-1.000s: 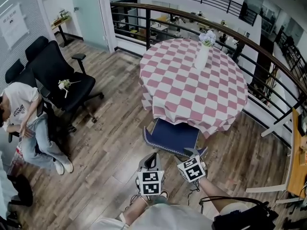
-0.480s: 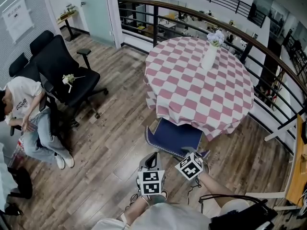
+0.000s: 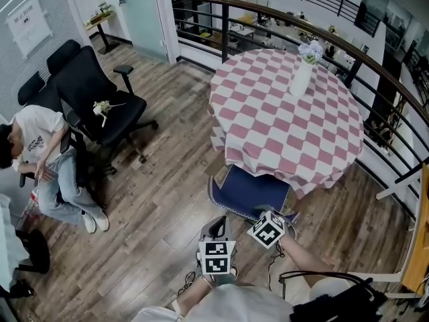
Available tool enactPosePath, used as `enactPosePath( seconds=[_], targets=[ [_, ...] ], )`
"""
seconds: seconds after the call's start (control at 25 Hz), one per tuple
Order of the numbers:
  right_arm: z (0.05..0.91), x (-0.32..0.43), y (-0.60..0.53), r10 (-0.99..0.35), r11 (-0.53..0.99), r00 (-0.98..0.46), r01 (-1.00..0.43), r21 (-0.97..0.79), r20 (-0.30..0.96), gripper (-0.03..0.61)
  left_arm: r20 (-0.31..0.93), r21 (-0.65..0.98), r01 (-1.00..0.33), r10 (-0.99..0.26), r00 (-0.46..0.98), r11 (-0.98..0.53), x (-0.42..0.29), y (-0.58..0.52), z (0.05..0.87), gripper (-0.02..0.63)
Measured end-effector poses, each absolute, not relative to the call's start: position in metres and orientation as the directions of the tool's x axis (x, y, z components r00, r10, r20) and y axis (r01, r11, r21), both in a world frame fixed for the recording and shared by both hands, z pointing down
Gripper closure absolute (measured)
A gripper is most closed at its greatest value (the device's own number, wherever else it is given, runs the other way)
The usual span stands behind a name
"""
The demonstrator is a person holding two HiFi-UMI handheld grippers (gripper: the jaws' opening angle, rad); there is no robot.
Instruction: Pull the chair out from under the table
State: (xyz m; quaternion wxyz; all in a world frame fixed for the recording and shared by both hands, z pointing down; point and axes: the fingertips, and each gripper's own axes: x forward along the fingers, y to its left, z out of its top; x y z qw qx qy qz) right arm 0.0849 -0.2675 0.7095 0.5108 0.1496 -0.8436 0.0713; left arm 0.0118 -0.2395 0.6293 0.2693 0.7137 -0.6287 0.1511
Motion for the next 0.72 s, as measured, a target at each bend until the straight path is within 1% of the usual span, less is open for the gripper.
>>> enactPosePath(
  seconds=[0.12,0.52,0.72],
  targets=[
    [0.715,0.082,-0.268,-0.162,0.944,-0.431,-0.329,0.012,0.888,0.381,0.565,0.195,-0.979,-0.808,0.167,-0.066,0.012,-0.240,0.634,0.612],
    [0.730,0.084,-0.273,-0.091,0.933,-0.353,-0.357,-0.044,0.931,0.385,0.595,0.200,-0.978,-0.785,0.172,-0.063,0.007,-0.241,0.645,0.612],
    [0.733,0.083,-0.271,-0.101,0.945,-0.338,-0.326,-0.015,0.936,0.424,0.598,0.207,-0.976,-0.780,0.185,-0.073,0.010,-0.240,0.648,0.612]
  ],
)
